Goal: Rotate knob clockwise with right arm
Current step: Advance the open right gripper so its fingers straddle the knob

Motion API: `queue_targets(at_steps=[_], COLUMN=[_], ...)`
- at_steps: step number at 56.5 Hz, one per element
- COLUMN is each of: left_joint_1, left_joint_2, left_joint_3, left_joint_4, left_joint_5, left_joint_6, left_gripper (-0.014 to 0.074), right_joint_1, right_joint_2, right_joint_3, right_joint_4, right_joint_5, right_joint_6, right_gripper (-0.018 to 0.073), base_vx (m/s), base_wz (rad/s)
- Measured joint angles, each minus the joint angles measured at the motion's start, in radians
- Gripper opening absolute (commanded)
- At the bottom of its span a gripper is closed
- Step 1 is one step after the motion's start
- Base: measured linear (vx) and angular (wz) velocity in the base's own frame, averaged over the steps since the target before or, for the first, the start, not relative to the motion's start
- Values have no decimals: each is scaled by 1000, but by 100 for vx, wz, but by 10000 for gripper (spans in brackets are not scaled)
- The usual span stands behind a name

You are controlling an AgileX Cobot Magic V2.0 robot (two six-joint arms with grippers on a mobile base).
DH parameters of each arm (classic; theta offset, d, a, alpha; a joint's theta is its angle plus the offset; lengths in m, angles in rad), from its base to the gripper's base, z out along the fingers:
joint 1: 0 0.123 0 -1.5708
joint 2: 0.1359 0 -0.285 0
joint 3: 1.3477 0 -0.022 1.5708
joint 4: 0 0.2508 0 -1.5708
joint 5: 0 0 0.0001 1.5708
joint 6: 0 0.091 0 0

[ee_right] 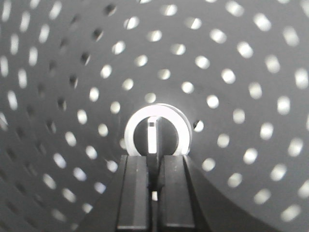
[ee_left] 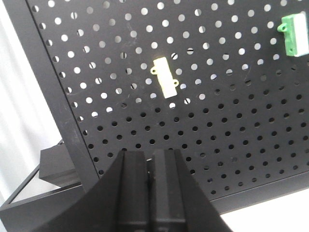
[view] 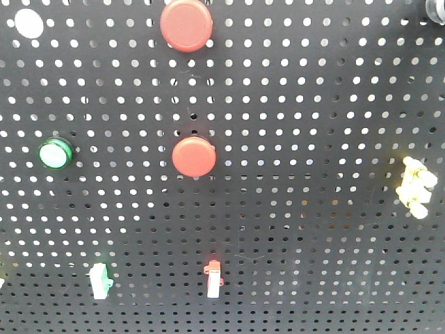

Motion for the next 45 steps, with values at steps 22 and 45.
queue_targets(at_steps=[22, 45], left_joint_1=[0, 0], left_joint_2=[0, 0], left_joint_3=[0, 0], left_joint_4=[0, 0], left_joint_5=[0, 0], left_joint_6=[0, 0], left_gripper=[-6, -6], right_joint_1=[-17, -8], right_joint_2=[4, 12], right_joint_3=[42, 71], right_joint_4=[574, 942], right_joint_5=[-23, -60], right_joint_6=[-4, 19], right_gripper=[-8, -8], base_vx=[0, 0], base_wz=[-1, -2])
